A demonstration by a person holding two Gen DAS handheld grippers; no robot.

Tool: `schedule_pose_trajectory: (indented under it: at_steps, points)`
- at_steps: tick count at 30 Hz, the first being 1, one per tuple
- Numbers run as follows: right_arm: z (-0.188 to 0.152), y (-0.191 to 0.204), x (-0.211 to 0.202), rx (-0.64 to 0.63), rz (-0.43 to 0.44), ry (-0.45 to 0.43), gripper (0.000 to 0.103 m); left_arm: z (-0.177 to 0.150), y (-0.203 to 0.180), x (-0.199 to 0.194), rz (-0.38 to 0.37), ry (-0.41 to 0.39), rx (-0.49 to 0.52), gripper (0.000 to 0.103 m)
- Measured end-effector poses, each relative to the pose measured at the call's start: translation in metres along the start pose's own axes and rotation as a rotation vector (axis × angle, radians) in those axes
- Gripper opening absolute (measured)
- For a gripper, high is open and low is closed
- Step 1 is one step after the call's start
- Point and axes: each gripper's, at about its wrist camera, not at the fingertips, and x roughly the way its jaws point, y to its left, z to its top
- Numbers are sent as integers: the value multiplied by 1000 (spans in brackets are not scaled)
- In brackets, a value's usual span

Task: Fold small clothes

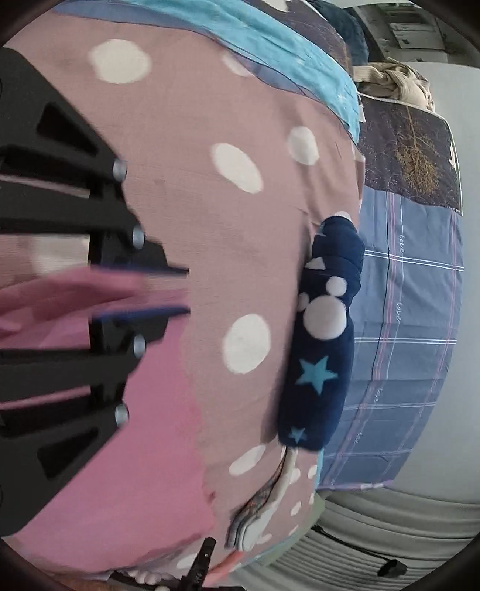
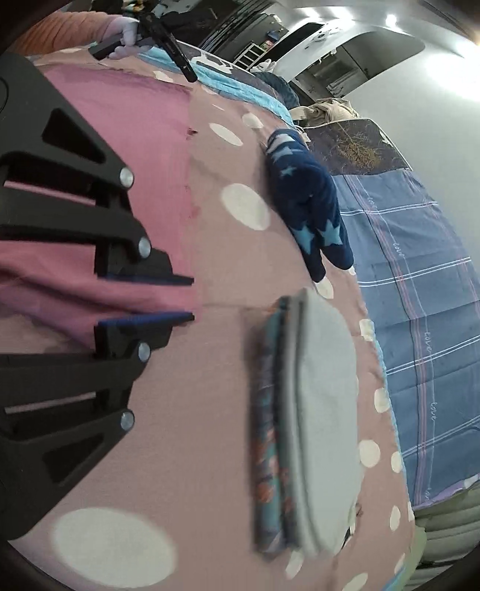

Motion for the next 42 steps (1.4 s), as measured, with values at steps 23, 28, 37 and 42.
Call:
schedule_pose_trajectory:
  at_steps: [23, 28, 37, 42]
  points:
    - [-186, 6, -136, 122, 99, 21, 37, -174, -8, -87, -316, 120, -150, 22]
    - [-193, 12, -141, 121, 115, 17, 38, -177, 12, -105, -265, 98, -234, 2]
    - [-192, 2, -144, 131, 95, 20, 38, -164, -14, -141, -108, 18, -96, 0]
    - [-173, -10, -135, 141, 37, 34, 32, -134, -151, -131, -367, 23, 198, 14]
